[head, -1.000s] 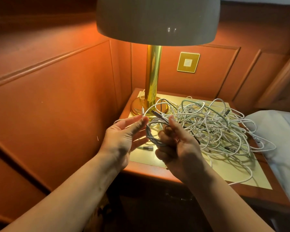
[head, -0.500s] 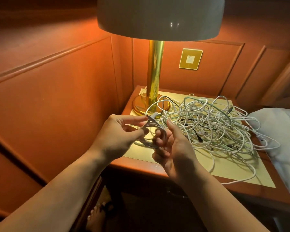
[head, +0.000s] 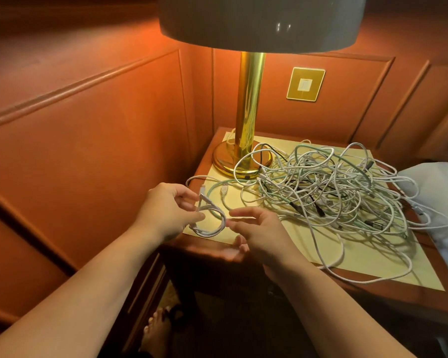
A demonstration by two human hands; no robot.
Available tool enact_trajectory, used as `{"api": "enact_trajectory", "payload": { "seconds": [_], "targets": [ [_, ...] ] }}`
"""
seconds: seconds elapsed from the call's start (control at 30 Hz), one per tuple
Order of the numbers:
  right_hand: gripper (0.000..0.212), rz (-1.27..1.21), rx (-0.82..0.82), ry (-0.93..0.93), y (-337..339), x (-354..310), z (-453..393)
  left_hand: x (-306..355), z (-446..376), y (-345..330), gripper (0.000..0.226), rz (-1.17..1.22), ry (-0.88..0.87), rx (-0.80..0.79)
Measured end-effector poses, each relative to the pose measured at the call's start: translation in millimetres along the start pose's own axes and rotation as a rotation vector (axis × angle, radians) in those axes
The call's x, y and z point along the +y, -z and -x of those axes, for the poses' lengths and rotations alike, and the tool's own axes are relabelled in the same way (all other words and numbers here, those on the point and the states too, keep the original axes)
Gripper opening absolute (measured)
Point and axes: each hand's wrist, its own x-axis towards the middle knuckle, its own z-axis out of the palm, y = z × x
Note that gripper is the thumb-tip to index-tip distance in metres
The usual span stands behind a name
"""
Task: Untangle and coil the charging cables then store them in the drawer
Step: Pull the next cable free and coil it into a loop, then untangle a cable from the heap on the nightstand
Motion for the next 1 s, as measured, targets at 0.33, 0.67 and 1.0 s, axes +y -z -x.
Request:
{"api": "enact_trajectory", "payload": {
  "seconds": [0.33,0.67,1.0],
  "targets": [
    [0.033,0.144,-0.043,0.094,-6.3,7.3,1.6,-17.0,-7.5,0.9,0.034,-0.196,0.058,-0.036],
    [0.024,0.341,-0.059,0.238,16.6,21.9,70.5,-23.7,64.8,14.7,0.013,-0.196,0.012,0.164],
    [0.018,0.542,-0.127,0.168,16.4,83.0,133.9,-66.1,152.9,-9.2,0.013,-0.289,0.272,-0.072]
  ]
}}
